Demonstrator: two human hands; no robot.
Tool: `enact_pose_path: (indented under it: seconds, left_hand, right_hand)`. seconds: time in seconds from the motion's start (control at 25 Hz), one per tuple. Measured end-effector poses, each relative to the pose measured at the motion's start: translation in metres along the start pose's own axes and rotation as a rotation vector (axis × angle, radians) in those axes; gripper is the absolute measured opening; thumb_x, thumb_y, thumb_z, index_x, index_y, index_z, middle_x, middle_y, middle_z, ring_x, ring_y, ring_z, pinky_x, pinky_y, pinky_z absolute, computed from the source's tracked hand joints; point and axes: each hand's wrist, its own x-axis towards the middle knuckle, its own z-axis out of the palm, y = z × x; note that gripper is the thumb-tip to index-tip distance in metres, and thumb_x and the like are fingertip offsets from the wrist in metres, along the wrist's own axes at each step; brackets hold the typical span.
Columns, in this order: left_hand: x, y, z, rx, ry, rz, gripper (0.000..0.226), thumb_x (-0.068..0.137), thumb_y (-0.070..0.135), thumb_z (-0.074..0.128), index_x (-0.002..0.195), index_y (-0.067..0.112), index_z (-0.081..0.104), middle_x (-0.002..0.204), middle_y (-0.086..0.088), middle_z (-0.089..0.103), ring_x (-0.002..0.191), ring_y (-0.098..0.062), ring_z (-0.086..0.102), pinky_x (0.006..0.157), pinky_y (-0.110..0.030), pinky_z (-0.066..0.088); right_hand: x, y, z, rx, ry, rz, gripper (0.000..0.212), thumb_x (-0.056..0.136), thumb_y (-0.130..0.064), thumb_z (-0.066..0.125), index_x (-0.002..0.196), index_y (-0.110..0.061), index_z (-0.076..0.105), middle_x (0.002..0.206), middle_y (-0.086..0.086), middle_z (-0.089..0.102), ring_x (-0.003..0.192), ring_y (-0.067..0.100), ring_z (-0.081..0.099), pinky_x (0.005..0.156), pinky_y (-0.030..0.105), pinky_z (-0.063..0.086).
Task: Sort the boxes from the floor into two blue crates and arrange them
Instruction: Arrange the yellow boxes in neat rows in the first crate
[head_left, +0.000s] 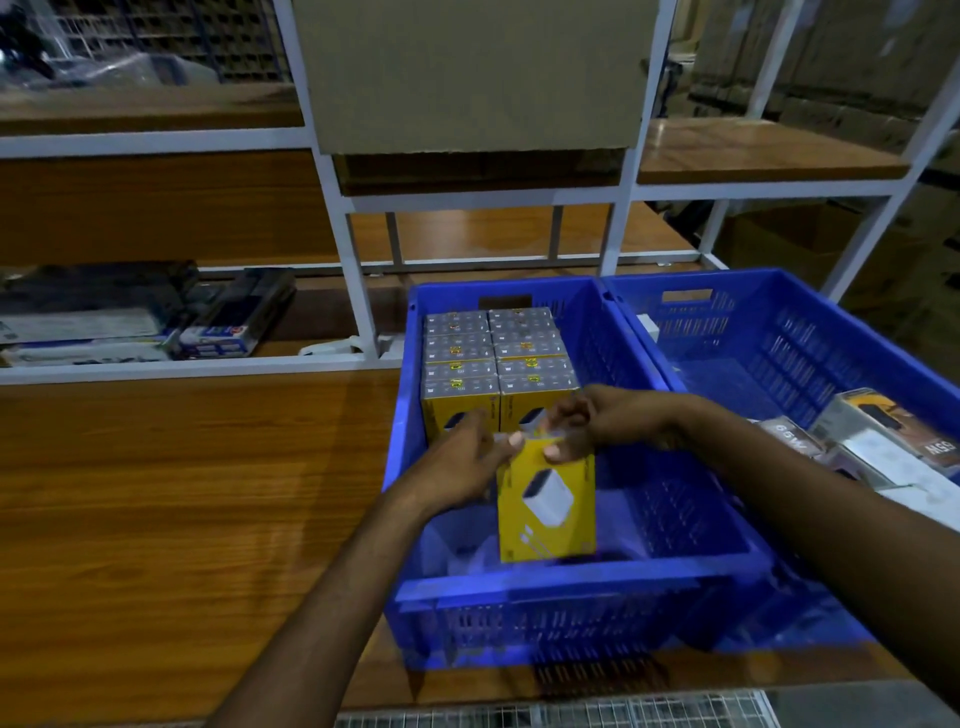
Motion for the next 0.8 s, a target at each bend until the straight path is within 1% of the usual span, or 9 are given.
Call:
enact_pose_path:
  seconds: [0.12, 0.24, 0.32, 0.4, 0.48, 0.56, 0.6, 0.68, 0.8]
  left_hand:
    - [0.004, 0.008, -0.004, -0.306, 0.199, 0.030, 0.039, 0.100, 0.039, 0.060, 0.135, 0.021, 0.054, 0.124, -0.009, 0.068, 0.096, -0.023, 0.068, 0.064, -0.031, 0.053]
    - [-0.001, 0.018, -0.011, -0.532, 0.345, 0.023, 0.022, 0.103, 0.032, 0.058, 0.123, 0.023, 0.058, 0.116, -0.015, 0.067, 0.076, -0.021, 0.064, 0.052, -0.025, 0.050]
    - [-0.002, 0.019, -0.013, -0.597, 0.370, 0.053, 0.026, 0.104, 0.029, 0.058, 0.129, 0.024, 0.053, 0.121, -0.011, 0.064, 0.066, -0.016, 0.061, 0.052, -0.022, 0.052]
    - [-0.003, 0.018, -0.014, -0.628, 0.391, 0.113, 0.033, 0.104, 0.018, 0.058, 0.133, 0.033, 0.052, 0.125, -0.002, 0.064, 0.076, -0.015, 0.068, 0.059, -0.021, 0.054]
    - [-0.002, 0.016, -0.018, -0.570, 0.513, 0.210, 0.050, 0.100, -0.001, 0.056, 0.119, 0.045, 0.059, 0.128, 0.001, 0.064, 0.095, -0.021, 0.071, 0.067, -0.021, 0.056]
    - [0.000, 0.017, -0.022, -0.506, 0.683, 0.254, 0.050, 0.095, -0.013, 0.052, 0.102, 0.035, 0.064, 0.120, 0.001, 0.060, 0.091, -0.020, 0.071, 0.066, -0.018, 0.053]
    - [-0.001, 0.018, -0.024, -0.513, 0.741, 0.245, 0.047, 0.094, -0.014, 0.052, 0.096, 0.031, 0.064, 0.116, 0.000, 0.060, 0.088, -0.019, 0.071, 0.064, -0.018, 0.052]
    - [0.003, 0.015, -0.026, -0.555, 0.818, 0.226, 0.040, 0.093, -0.005, 0.055, 0.090, 0.033, 0.064, 0.113, -0.008, 0.064, 0.089, -0.022, 0.072, 0.068, -0.026, 0.053]
    - [0.004, 0.008, -0.029, -0.588, 0.869, 0.205, 0.034, 0.089, 0.009, 0.057, 0.084, 0.042, 0.065, 0.110, -0.018, 0.066, 0.096, -0.026, 0.072, 0.079, -0.041, 0.055]
  right_hand:
    - [-0.004, -0.017, -0.005, 0.343, 0.218, -0.106, 0.039, 0.089, -0.020, 0.077, 0.124, -0.005, 0.068, 0.115, 0.016, 0.074, 0.102, 0.020, 0.068, 0.092, 0.033, 0.053]
    - [-0.009, -0.025, -0.005, 0.533, 0.239, -0.150, 0.041, 0.089, -0.007, 0.075, 0.129, -0.009, 0.064, 0.119, 0.009, 0.075, 0.108, 0.022, 0.072, 0.095, 0.033, 0.059]
    - [-0.009, -0.021, 0.001, 0.393, 0.297, -0.212, 0.044, 0.083, -0.005, 0.081, 0.124, -0.011, 0.067, 0.113, 0.007, 0.078, 0.109, 0.024, 0.073, 0.092, 0.036, 0.061]
    - [-0.009, -0.018, 0.009, 0.195, 0.510, -0.347, 0.042, 0.076, -0.003, 0.088, 0.112, -0.013, 0.069, 0.104, 0.003, 0.078, 0.101, 0.021, 0.074, 0.082, 0.029, 0.061]
    - [-0.011, -0.015, 0.015, -0.092, 0.779, -0.568, 0.043, 0.073, 0.006, 0.085, 0.107, -0.014, 0.068, 0.106, 0.001, 0.074, 0.098, 0.021, 0.070, 0.077, 0.031, 0.059]
    - [-0.015, -0.013, 0.016, -0.404, 0.946, -0.806, 0.045, 0.071, 0.016, 0.069, 0.108, -0.009, 0.067, 0.113, 0.005, 0.069, 0.104, 0.025, 0.064, 0.083, 0.033, 0.055]
    - [-0.018, -0.012, 0.017, -0.514, 0.982, -0.887, 0.043, 0.071, 0.019, 0.065, 0.108, -0.005, 0.066, 0.116, 0.007, 0.068, 0.107, 0.027, 0.062, 0.087, 0.031, 0.052]
    - [-0.022, -0.009, 0.021, -0.630, 1.006, -0.941, 0.037, 0.076, 0.020, 0.062, 0.106, -0.001, 0.066, 0.120, 0.009, 0.067, 0.112, 0.028, 0.061, 0.092, 0.032, 0.051]
    - [-0.017, -0.004, 0.025, -0.603, 0.989, -0.842, 0.048, 0.072, 0.020, 0.064, 0.112, -0.006, 0.066, 0.121, 0.004, 0.068, 0.115, 0.024, 0.060, 0.092, 0.035, 0.053]
